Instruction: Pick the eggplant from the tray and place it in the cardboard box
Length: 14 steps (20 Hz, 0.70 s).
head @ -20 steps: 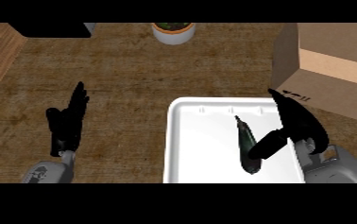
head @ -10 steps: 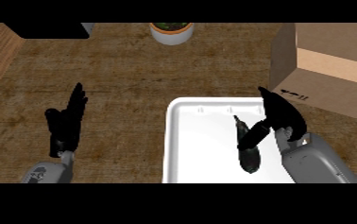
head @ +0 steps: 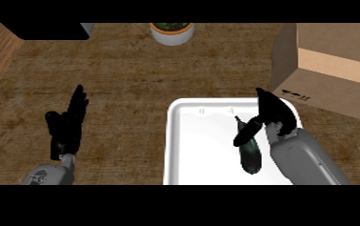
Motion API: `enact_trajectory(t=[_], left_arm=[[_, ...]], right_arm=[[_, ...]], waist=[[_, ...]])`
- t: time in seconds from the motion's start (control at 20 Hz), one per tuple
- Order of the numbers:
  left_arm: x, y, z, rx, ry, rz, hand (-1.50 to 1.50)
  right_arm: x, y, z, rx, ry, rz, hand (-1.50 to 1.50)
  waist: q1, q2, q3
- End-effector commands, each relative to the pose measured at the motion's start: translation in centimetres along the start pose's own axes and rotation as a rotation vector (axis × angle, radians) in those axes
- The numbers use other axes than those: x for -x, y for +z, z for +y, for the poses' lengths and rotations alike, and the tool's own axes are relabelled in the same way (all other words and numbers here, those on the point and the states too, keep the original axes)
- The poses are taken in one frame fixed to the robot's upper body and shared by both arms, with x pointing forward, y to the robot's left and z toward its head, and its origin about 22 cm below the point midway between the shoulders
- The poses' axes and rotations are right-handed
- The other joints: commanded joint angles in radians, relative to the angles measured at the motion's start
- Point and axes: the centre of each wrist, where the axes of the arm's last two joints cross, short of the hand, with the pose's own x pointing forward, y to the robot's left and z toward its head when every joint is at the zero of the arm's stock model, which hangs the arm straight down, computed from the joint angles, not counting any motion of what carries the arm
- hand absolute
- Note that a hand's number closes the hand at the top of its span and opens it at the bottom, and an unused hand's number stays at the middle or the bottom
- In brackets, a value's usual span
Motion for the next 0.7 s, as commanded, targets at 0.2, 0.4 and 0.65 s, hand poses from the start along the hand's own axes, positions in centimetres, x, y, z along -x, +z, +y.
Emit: enact_trajectory(t=[0.2, 0.4, 0.65], left_arm=[[-1.4, -0.5, -0.4, -0.01, -0.005, 0.004, 0.0], [-0.5, 0.5, 0.6, -0.003, -0.015, 0.016, 0.0], [-0.8, -0.3, 0.6, -0.019, -0.002, 0.004, 0.0]], right_arm=[[-1.4, -0.3, 0.8, -0.015, 0.108, 0.245, -1.5], [-2.3, -1.0, 1.7, -0.039, 0.119, 0.272, -1.5], [-0.5, -1.1, 2.2, -0.042, 0.109, 0.27, -1.5]], waist=[[-0.002, 0.001, 0.002], [0.01, 0.001, 0.002], [-0.006, 0.001, 0.002]])
